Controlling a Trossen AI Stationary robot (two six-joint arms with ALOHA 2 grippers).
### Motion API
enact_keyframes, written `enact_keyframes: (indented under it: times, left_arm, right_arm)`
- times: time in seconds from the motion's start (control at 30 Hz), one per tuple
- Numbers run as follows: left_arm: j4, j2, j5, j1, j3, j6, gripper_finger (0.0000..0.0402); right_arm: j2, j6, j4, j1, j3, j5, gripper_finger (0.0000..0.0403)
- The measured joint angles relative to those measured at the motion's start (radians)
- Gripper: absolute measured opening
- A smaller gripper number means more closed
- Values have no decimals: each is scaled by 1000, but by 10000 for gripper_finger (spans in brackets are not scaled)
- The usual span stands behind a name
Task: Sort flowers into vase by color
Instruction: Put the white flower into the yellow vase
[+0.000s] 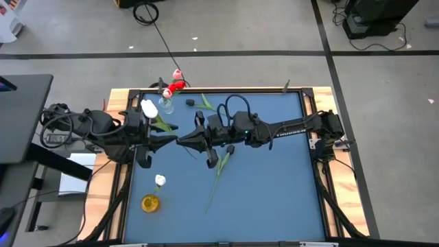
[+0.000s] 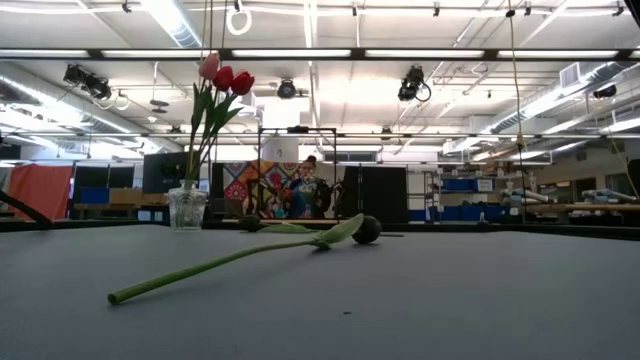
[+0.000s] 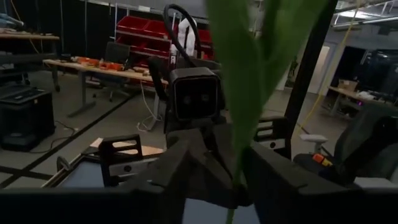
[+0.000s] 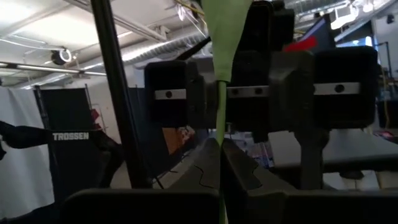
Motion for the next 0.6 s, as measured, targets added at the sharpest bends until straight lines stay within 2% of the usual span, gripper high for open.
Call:
enact_keyframes:
  times: [0.23,0.37,0.53,0.6]
  left_arm:
    - [4,-16,14,0,0,19,80]
    - [-26,-28,31,1,-1,76,19]
    - [-184,-65,33,-1,-1,96,13]
    - [-276,-92,38,-12,-1,71,13]
  right_arm:
    - [0,-1,-35,-7,0,7,7]
    - [0,41,-91,-19,1,19,13]
    - [-1,165,-221,-30,2,111,49]
    - [0,217,-313,-30,0,180,64]
